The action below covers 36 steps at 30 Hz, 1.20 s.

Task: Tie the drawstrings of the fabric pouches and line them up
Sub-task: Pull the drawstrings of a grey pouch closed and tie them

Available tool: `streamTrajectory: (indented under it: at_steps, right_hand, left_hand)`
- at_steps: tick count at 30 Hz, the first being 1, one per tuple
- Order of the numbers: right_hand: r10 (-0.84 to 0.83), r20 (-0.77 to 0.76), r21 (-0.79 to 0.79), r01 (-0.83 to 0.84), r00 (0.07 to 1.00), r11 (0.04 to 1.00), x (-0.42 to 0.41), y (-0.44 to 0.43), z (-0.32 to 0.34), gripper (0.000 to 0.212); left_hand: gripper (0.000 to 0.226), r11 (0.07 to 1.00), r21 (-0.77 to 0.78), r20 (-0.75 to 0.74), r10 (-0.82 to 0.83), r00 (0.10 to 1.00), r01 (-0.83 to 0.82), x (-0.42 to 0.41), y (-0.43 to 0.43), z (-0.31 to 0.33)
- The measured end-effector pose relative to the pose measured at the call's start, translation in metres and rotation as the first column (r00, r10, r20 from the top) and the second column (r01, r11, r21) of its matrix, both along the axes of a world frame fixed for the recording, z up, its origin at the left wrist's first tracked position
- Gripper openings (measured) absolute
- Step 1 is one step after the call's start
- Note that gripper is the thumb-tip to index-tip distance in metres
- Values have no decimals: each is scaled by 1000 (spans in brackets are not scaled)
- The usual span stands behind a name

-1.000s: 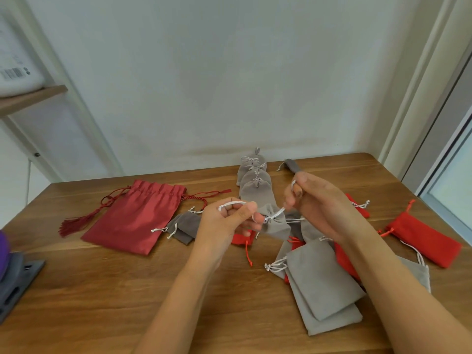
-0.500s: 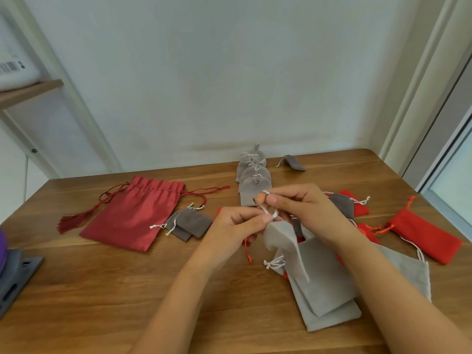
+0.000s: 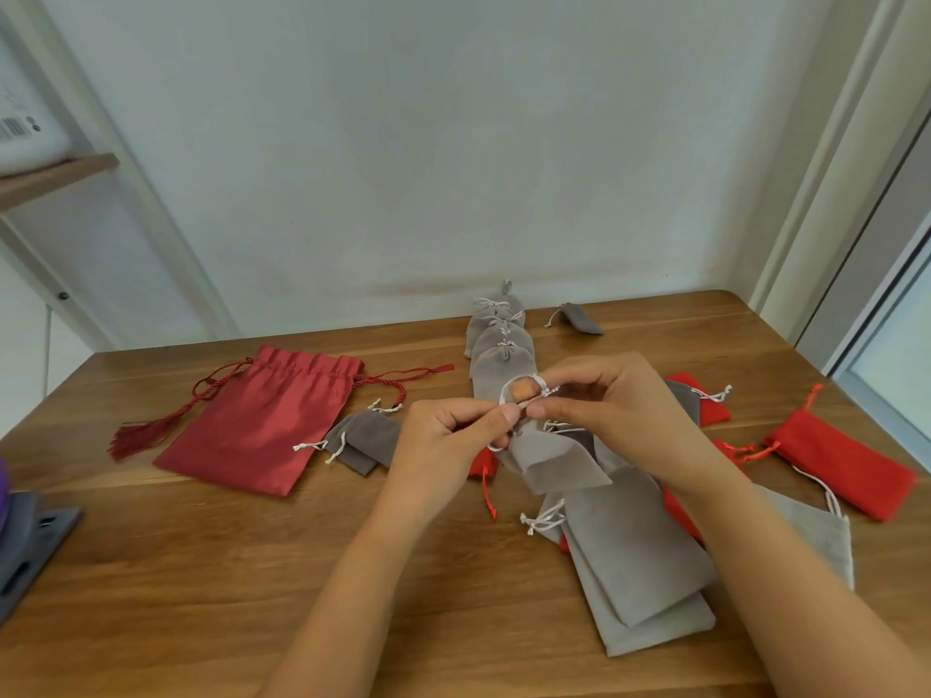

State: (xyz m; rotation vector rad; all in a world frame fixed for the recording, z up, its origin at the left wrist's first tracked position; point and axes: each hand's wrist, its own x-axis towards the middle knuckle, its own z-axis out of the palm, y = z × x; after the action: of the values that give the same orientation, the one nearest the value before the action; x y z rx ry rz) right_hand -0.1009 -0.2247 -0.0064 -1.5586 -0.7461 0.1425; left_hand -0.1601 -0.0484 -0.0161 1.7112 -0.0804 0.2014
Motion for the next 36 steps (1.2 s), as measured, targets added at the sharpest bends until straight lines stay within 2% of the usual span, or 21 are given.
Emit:
streamTrajectory:
  at_steps: [6, 11, 14, 19, 22, 27, 29, 32, 36]
  right_hand:
    - [6, -31, 116, -2, 1000, 993, -1, 3, 1, 12]
    - [6, -101, 179, 12, 995, 984, 1, 4, 2, 28]
    - [33, -137, 227, -2, 990, 974, 0, 5, 2, 31]
    - [21, -108, 208, 2, 994, 978, -2, 4, 3, 27]
    - [27, -85, 161, -13, 996, 987, -2, 4, 3, 32]
    - [94, -78, 150, -82, 993, 985, -2, 4, 2, 27]
    - [78, -63, 145, -69, 995, 987, -2, 4, 2, 26]
    - [67, -39, 90, -64, 997, 994, -1, 4, 1, 26]
    - [73, 32, -41, -71, 997, 997, -5, 4, 1, 24]
  left_hand:
    - [13, 998, -21, -8, -63, 998, 63, -1, 2, 4]
    - [17, 979, -201, -128, 17, 992, -43, 2, 5, 1]
    - [15, 957, -280, -170, 27, 985, -75, 5, 6, 0]
    - [14, 936, -345, -285, -32, 958, -72, 6, 6, 2]
    - [9, 889, -446, -362, -68, 930, -109, 8, 10, 2]
    - [11, 822, -550, -379, -84, 922, -151, 10, 13, 0]
    - [10, 845, -516, -352, -60, 934, -140, 10, 15, 1]
    - [10, 949, -283, -303, 45, 952, -135, 8, 16, 2]
    - [13, 977, -114, -185, 158, 970, -180, 6, 14, 2]
